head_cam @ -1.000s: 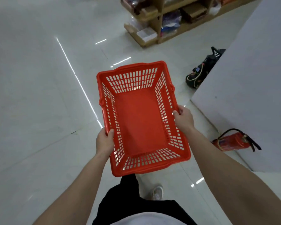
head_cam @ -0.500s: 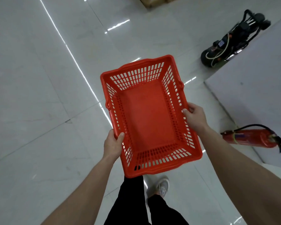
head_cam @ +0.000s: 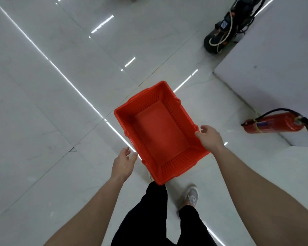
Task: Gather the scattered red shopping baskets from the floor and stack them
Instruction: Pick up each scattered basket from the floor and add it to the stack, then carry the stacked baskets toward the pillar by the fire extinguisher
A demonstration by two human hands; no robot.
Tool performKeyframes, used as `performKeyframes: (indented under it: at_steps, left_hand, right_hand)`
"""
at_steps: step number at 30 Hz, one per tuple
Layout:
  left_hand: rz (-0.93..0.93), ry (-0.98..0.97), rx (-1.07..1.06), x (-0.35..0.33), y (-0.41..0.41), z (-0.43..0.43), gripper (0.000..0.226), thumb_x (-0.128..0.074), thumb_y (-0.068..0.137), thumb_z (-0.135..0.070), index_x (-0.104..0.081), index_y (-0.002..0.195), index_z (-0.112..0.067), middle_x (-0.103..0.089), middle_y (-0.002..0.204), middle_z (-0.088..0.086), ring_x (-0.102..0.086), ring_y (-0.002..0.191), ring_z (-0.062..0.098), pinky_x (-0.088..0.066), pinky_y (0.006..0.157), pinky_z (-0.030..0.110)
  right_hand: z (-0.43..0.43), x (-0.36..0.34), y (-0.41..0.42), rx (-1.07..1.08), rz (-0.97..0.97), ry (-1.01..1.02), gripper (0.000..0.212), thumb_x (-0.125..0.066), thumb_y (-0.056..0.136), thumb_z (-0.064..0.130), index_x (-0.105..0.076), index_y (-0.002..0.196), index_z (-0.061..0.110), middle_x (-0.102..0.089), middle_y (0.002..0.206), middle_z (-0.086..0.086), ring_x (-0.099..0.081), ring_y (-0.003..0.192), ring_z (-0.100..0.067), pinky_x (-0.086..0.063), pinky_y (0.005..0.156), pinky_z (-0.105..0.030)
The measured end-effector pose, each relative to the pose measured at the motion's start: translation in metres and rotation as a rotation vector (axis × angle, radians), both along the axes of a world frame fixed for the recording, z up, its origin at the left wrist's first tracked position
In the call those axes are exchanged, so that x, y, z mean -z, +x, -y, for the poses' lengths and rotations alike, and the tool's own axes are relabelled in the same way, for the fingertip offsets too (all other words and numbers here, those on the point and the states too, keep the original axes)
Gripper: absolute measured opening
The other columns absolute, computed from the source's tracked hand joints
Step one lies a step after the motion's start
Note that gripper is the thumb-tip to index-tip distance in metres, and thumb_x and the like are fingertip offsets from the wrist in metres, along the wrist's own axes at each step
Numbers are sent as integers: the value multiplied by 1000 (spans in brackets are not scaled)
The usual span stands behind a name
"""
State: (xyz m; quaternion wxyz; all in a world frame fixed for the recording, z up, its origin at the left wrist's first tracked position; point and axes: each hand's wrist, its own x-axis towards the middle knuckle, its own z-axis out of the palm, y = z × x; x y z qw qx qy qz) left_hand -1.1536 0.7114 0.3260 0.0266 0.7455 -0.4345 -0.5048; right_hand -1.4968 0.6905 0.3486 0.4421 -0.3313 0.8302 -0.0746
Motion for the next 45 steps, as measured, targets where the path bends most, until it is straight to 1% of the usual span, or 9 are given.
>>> performKeyframes:
  at_steps: [5, 9, 15, 22, 30, 36, 40, 42, 45]
  left_hand:
    - [190, -77, 422, -19, 15, 49, 74, -55, 87, -61, -42, 146, -19, -55, 142, 3, -56, 124, 25, -46, 93, 39]
    - [209, -190, 686, -46, 25, 85, 67, -58, 74, -64, -54, 127, -25, -66, 121, -2, -62, 105, 22, -46, 78, 34]
    - [262, -295, 903, -61, 48, 108, 89, -74, 75, -58, -42, 147, -18, -55, 142, 6, -53, 127, 27, -47, 99, 44]
    - [275, -353, 917, -52, 94, 116, 103, -79, 71, -59, -31, 152, -17, -45, 151, 5, -47, 134, 28, -42, 102, 46]
    - [181, -349, 869, -10, 121, 162, 117, -87, 63, -57, -23, 154, -20, -43, 152, 0, -45, 136, 23, -42, 104, 45]
    - [45, -368, 922, 67, 119, 206, 119, -86, 63, -57, -19, 155, -24, -39, 155, -5, -43, 138, 20, -42, 105, 45]
    - [-69, -389, 915, 110, 112, 221, 116, -85, 64, -59, -20, 155, -25, -39, 155, -6, -44, 137, 22, -43, 106, 46]
    - [-132, -387, 904, 126, 110, 226, 109, -85, 65, -58, -25, 152, -28, -46, 148, -9, -49, 131, 21, -45, 103, 42]
    - [-206, -439, 901, 146, 106, 228, 80, -87, 63, -55, -36, 124, -53, -53, 113, -35, -59, 107, 4, -47, 92, 31]
  right_hand:
    - [-70, -29, 14, 100, -36, 72, 64, -67, 79, 56, -57, 131, 20, -66, 122, -1, -58, 93, -16, -44, 72, -32]
    - [-127, -40, 38, 251, -78, 141, 90, -66, 79, 62, -37, 151, 16, -46, 149, -8, -49, 130, -29, -45, 101, -44]
    - [-191, -34, 93, 509, 5, 109, 103, -70, 79, 59, -21, 156, 12, -37, 155, -15, -42, 137, -33, -40, 107, -47]
    - [-247, 4, 206, 768, 167, 5, 108, -74, 80, 54, -11, 158, 12, -34, 156, -17, -40, 139, -32, -36, 111, -46]
    - [-229, 60, 286, 1062, 145, -145, 97, -74, 84, 45, -19, 157, 14, -46, 145, -10, -52, 124, -29, -44, 97, -40]
    - [-172, 121, 296, 1142, -86, -372, 88, -78, 79, 49, -34, 151, 24, -48, 137, -1, -55, 119, -22, -48, 97, -42]
    - [-154, 158, 311, 1205, -250, -363, 107, -78, 70, 62, -24, 154, 22, -38, 147, -2, -45, 132, -22, -41, 106, -40]
    - [-148, 173, 320, 1230, -262, -366, 113, -80, 69, 61, -20, 155, 21, -35, 152, -6, -40, 137, -24, -37, 109, -40]
    - [-139, 191, 325, 1262, -252, -475, 112, -85, 69, 50, -18, 154, 25, -41, 148, -7, -44, 135, -25, -41, 109, -49]
